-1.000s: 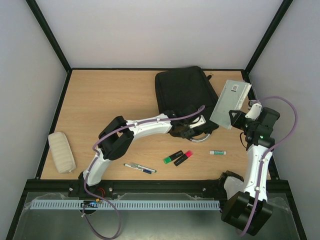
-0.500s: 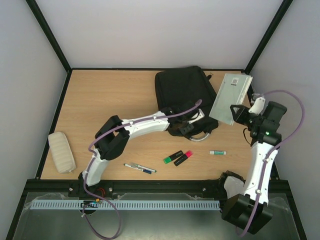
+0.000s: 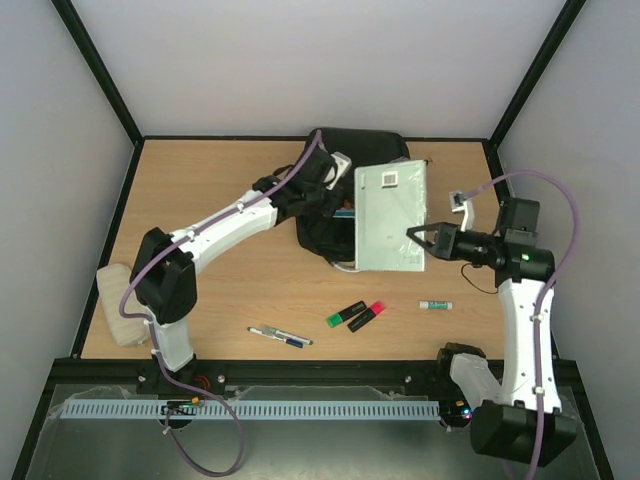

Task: Pack the student bag
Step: Place the book in the student bag.

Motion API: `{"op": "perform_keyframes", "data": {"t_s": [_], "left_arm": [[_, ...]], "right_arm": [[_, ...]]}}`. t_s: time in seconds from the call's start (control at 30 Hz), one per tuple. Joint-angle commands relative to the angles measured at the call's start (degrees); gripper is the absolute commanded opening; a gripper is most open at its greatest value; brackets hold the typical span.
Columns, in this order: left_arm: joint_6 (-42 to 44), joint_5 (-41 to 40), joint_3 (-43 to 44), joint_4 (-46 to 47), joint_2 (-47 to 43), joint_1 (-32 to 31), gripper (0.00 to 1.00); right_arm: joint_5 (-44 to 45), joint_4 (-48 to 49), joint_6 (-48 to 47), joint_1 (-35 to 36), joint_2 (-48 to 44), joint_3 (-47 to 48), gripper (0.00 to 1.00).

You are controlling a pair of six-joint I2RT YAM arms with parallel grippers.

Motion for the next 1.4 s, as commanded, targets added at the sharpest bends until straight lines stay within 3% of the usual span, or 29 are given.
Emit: {"op": "perform_keyframes", "data": {"t_s": [0.0,0.47,0.6,0.9,1.37], "left_arm": [[-4.9,4.5,-2.3,4.2,-3.0,2.5,0.02],[-9.7,11.3,-3.6,6.7,-4.0,5.8,0.02],[-11.5,14.4,-4.2,8.1,-5.1,7.3,0.03],[-13.3,15.8,-5.7,10.1,-8.9,7.5,0.02],[-15.1,16.0,-8.0,11.0,-10.8,7.6,0.02]], "right_arm": [[-10.0,-8.6,-6.8,5.2,2.5,-0.3,0.01],[-6.5,-7.9,-4.3,18.4,5.5,-7.1,0.01],[-4.9,-3.9,-0.3,21.2,5.8,-10.4,0.01],[-2.2,6.9,8.0,22.1,10.7,-14.4,0.01],[-5.6,13.8,12.6,22.1,26.8,-6.8,0.01]]}}
